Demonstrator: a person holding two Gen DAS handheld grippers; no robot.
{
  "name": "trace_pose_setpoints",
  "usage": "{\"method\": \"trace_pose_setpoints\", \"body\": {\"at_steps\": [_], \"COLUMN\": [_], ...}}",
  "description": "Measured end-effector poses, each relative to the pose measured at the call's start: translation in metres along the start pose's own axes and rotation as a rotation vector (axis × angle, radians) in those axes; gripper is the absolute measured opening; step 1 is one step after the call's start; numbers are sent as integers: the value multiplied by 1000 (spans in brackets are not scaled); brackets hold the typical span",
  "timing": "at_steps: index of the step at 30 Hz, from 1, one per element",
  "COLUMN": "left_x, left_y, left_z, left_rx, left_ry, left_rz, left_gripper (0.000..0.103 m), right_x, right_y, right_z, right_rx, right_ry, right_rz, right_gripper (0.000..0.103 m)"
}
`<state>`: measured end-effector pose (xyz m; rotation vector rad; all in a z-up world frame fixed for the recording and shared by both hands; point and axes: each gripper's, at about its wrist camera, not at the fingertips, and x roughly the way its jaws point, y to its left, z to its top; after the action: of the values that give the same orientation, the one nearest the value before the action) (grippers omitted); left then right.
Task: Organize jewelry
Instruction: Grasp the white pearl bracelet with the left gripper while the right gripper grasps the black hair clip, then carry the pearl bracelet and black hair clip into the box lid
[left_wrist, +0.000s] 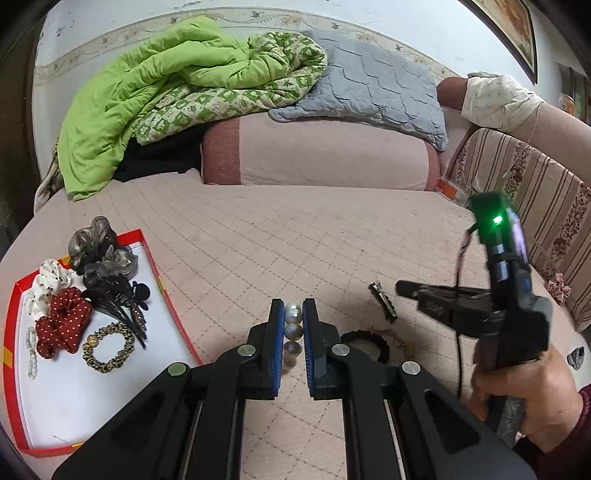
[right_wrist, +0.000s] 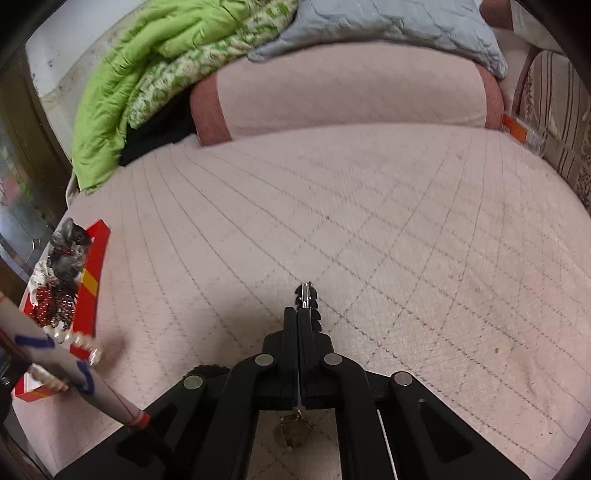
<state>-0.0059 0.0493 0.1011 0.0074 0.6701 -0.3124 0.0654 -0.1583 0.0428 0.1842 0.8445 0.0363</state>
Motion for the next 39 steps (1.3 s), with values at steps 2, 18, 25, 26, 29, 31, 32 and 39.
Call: {"method": "trace_pose_setpoints", "body": {"at_steps": [2, 18, 25, 26, 29, 31, 32, 39], "left_x": [0, 4, 2, 1, -1, -2, -2, -6], "left_y": [2, 2, 7, 8, 9, 8, 9, 11], "left_z": [-1, -7, -5, -4, -3, -3, -3, -2], "left_rx": [-1, 18, 5, -1, -4, -1, -1, -9], "left_ry": [3, 13, 12, 9, 3, 2, 2, -11], "left_rz": [7, 5, 9, 6, 1, 0, -1, 4], "left_gripper": [9, 9, 9, 9, 9, 9, 9, 9], "right_x": [-1, 48, 51, 50, 47, 46, 43, 20], "right_y": [-5, 6, 17, 16, 11, 9, 6, 1], "right_z": [0, -4, -5, -5, -4, -3, -1, 3], "right_rx": [25, -59, -151, -143, -108, -82, -66, 5], "right_ry": [0, 113, 114, 109, 94, 88, 79, -4], "right_rz": [17, -58, -126, -122, -103, -91, -86, -31], "right_gripper": [1, 27, 16, 16, 15, 14, 13, 13]}}
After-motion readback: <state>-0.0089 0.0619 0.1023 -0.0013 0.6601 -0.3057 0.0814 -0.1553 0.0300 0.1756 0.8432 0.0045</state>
